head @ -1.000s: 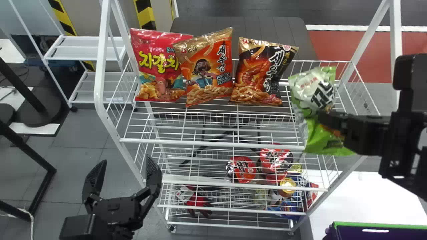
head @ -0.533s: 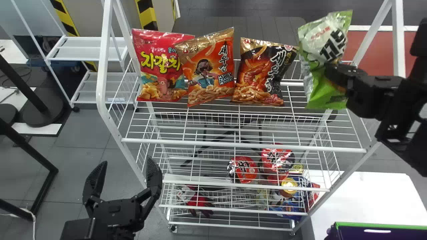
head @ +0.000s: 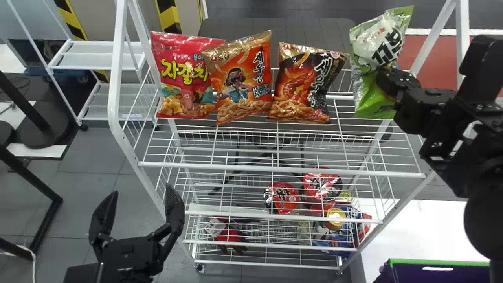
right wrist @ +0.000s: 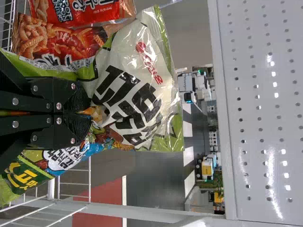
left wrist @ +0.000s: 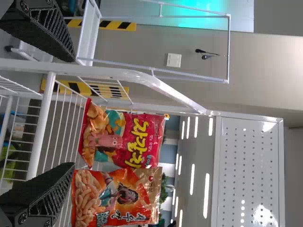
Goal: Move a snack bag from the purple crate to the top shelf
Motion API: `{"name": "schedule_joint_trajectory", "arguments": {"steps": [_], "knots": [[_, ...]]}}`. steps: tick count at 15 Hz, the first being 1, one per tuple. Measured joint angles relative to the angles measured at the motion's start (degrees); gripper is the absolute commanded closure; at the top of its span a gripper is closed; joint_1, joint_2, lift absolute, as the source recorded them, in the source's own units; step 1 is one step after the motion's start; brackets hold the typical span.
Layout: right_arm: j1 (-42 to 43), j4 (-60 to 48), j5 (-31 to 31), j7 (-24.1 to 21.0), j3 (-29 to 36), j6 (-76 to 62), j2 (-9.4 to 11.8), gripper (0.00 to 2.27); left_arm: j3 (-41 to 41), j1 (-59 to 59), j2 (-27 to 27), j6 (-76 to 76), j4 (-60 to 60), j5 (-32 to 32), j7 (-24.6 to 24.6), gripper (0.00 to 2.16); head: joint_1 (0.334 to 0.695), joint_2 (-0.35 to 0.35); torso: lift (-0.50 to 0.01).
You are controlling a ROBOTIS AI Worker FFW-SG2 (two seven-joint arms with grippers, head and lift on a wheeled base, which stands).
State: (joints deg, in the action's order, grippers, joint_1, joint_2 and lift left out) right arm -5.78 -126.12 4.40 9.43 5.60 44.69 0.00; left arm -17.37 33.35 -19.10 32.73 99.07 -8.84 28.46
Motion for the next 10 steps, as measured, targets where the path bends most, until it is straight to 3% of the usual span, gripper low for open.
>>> {"name": "schedule_joint_trajectory", "arguments": {"steps": [10], "knots": [[4.3,12.3,0.9,0.1,2.8,-6.8,0.0,1.99,0.1,0.1,-0.1,0.9,-0.5,0.3,0.3,0.00,0.695,-0.021,0.000]]}}
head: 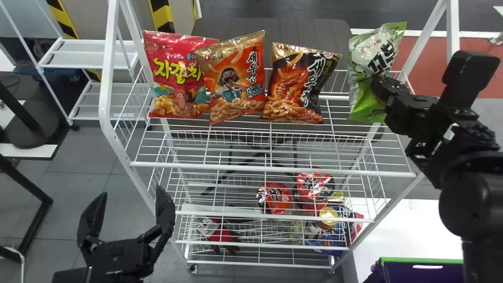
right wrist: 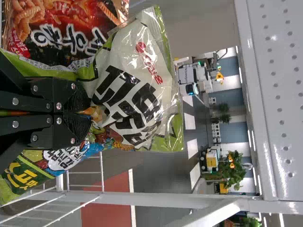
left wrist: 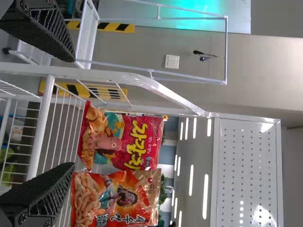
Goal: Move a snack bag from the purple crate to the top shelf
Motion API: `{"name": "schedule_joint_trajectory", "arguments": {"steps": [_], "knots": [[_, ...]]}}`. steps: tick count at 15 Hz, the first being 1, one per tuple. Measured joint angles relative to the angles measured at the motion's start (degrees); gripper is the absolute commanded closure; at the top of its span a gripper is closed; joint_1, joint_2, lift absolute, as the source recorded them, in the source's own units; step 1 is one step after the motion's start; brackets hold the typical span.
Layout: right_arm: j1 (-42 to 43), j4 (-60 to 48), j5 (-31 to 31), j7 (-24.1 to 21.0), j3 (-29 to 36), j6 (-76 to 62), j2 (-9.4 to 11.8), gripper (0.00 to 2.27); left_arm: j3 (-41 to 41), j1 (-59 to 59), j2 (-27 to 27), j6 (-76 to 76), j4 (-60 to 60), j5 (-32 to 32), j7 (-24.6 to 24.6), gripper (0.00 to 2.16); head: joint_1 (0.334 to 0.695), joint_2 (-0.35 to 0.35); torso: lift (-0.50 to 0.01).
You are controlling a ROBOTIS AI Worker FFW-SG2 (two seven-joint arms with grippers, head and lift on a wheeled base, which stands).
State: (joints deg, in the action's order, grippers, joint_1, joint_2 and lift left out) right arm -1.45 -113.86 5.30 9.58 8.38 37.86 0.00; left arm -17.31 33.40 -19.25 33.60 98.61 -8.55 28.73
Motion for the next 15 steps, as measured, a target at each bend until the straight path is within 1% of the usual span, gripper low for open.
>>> {"name": "schedule_joint_trajectory", "arguments": {"steps": [5,8,12,15], "knots": [[3.2,8.7,-0.7,0.0,0.9,-5.2,0.0,1.99,0.0,0.0,0.0,0.3,-0.3,0.0,0.1,0.00,0.695,-0.036,0.000],[4.7,13.1,-2.7,-0.2,0.6,-9.4,0.0,1.99,0.3,0.0,0.1,0.5,-0.6,0.0,0.1,0.00,0.695,-0.038,0.000],[3.6,15.9,-3.6,-0.5,-0.3,-16.8,0.0,1.99,0.8,-0.2,0.4,0.9,-1.2,0.0,0.0,0.00,0.695,-0.028,0.000],[0.2,16.5,-4.5,-3.9,-2.3,-26.0,0.0,1.99,1.1,-0.4,0.4,0.9,-1.4,-0.2,0.0,0.00,0.695,-0.019,0.000]]}}
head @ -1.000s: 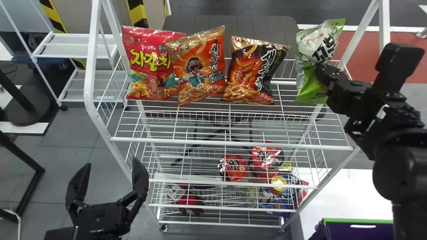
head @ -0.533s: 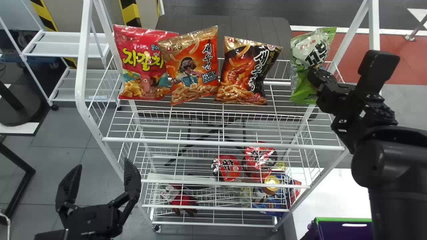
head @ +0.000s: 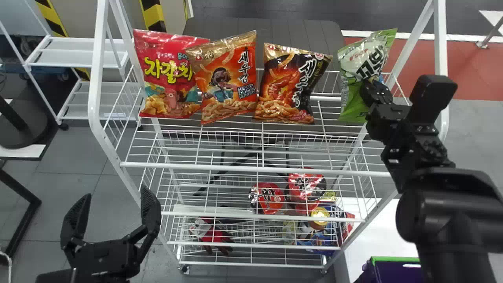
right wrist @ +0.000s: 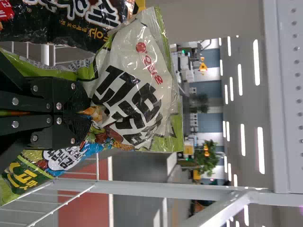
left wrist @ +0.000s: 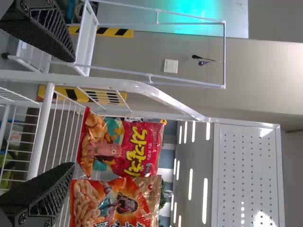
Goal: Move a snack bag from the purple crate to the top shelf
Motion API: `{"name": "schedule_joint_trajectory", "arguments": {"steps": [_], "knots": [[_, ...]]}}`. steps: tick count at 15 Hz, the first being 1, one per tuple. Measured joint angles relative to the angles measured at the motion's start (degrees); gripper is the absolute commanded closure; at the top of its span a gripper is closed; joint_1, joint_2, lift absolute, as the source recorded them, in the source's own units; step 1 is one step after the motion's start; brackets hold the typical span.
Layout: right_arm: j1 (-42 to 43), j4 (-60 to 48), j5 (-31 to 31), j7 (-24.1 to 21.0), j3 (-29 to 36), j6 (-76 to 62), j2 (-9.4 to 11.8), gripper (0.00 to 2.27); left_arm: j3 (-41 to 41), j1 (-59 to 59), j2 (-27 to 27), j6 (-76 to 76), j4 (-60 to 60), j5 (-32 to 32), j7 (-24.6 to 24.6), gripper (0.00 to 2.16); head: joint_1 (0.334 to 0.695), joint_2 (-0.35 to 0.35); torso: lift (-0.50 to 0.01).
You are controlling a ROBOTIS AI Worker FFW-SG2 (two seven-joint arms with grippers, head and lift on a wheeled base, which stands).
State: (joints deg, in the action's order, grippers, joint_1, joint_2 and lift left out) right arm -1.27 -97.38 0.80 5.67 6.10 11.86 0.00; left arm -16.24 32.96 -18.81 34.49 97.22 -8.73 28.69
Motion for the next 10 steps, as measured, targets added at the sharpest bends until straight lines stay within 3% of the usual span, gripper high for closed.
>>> {"name": "schedule_joint_trajectory", "arguments": {"steps": [4,10], "knots": [[-2.5,1.4,-3.3,-5.4,-2.3,-8.7,0.0,1.99,0.1,-0.3,0.0,-0.1,-0.3,-0.2,-0.4,0.00,0.695,-0.016,0.000],[1.0,6.2,-1.6,-5.8,-2.2,-3.5,0.0,1.99,0.1,-0.4,-0.3,-0.2,-0.5,-0.2,-0.5,0.00,0.695,-0.017,0.000]]}}
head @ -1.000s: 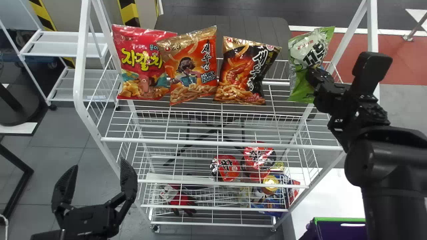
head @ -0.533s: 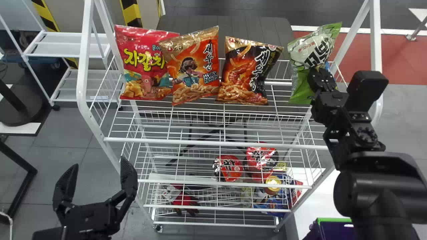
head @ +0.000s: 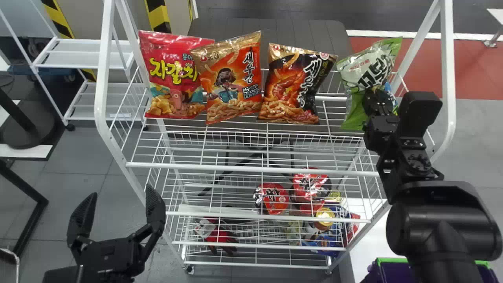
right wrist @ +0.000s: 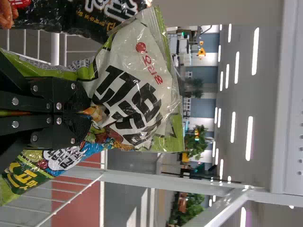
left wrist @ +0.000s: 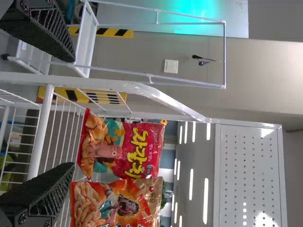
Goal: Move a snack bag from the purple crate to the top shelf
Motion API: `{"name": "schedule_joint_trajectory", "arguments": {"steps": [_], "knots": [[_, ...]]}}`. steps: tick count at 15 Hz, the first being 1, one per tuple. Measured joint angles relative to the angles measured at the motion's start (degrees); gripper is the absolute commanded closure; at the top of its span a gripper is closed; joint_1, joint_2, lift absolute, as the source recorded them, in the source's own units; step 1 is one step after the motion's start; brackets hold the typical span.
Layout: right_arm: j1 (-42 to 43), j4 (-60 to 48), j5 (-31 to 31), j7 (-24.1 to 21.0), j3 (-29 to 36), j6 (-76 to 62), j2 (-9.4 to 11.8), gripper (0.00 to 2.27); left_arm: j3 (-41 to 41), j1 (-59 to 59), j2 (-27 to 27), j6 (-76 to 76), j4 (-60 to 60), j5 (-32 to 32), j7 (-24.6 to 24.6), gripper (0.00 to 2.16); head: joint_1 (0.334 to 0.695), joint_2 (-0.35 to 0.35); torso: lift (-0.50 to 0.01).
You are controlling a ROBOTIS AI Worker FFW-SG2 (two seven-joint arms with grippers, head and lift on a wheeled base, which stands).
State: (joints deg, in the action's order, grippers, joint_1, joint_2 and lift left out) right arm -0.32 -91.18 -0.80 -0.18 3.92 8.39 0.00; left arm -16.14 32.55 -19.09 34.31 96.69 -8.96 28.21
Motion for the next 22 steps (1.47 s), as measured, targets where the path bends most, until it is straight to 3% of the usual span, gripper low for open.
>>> {"name": "schedule_joint_trajectory", "arguments": {"steps": [4,13,22], "knots": [[2.9,5.4,4.0,0.4,0.4,-2.0,0.0,1.99,0.1,-0.1,0.0,0.1,-0.6,-0.1,0.1,0.00,0.695,-0.014,0.000],[6.7,16.8,3.5,-1.1,0.4,-16.2,0.0,1.99,0.2,-0.7,0.3,0.8,-1.9,0.0,0.4,0.00,0.695,-0.017,0.000],[9.8,23.5,3.1,-1.5,0.3,-17.9,0.0,1.97,0.1,-0.7,0.3,1.5,-2.1,0.3,0.5,0.00,0.695,-0.017,0.000]]}}
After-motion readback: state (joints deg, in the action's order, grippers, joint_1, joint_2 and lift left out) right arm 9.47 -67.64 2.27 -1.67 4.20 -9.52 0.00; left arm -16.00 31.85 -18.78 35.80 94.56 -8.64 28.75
